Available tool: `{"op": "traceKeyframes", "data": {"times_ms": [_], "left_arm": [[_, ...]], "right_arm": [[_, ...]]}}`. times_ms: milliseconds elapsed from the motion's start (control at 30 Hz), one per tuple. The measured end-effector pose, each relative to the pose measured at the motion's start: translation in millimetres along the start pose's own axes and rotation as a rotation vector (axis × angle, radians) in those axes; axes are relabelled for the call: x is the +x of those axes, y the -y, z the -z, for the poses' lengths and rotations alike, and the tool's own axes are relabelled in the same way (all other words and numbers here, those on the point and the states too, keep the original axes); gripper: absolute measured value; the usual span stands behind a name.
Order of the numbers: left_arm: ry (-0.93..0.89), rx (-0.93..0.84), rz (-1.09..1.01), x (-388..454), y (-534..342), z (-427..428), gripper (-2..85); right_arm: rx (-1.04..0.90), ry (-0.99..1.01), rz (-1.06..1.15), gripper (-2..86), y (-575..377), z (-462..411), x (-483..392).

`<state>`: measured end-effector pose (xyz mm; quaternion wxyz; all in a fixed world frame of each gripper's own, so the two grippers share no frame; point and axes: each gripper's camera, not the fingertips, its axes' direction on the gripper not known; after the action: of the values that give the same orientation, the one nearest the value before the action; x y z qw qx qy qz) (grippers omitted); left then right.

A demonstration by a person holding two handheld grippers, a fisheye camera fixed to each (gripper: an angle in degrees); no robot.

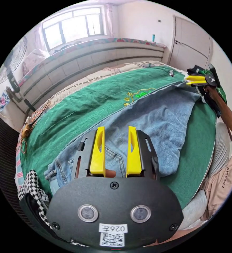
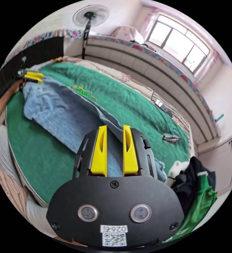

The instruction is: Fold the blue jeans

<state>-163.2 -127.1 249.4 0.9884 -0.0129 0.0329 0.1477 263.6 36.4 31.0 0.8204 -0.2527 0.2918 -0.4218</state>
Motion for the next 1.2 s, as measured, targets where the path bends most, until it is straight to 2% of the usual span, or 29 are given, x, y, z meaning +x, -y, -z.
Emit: {"op": "traceKeyframes", "data": {"times_ms": [133,267,400,533,767,867,1033,1200], "left_arm": [[0.123,-0.065,-0.133,27.3,17.2,-32.9,11.9],[0.191,-0.148,-0.148,32.7,20.3,-51.1,2.7],[0.103,-0.117,-0.083,20.7,14.5,-38.5,-0.1],[-0.019,0.014,-0.007,5.6,-9.8,-0.7,-0.6],[-0.148,0.179,-0.029,24.1,-84.2,65.0,-0.7],[-0.205,0.185,-0.039,36.3,-107.9,71.4,-0.7],[-0.266,0.178,-0.046,54.6,-131.9,70.8,-0.7],[-0.302,0.189,-0.066,68.8,-148.9,75.9,-0.7]], "right_arm": [[-0.101,-0.240,0.244,4.4,13.4,-38.6,-52.9],[-0.107,-0.419,0.362,-0.5,7.1,-61.7,-74.3],[-0.131,-0.338,0.331,-1.2,6.8,-57.1,-69.0],[-0.124,-0.204,0.248,-1.3,2.7,-36.2,-50.5],[0.041,-0.069,0.110,-1.5,-42.5,28.7,-38.5],[0.055,-0.071,0.138,-1.4,-63.9,38.5,-49.2],[-0.046,-0.102,0.153,-0.5,-80.1,26.1,-56.5],[0.005,-0.189,0.210,-0.1,-105.2,37.2,-75.4]]}}
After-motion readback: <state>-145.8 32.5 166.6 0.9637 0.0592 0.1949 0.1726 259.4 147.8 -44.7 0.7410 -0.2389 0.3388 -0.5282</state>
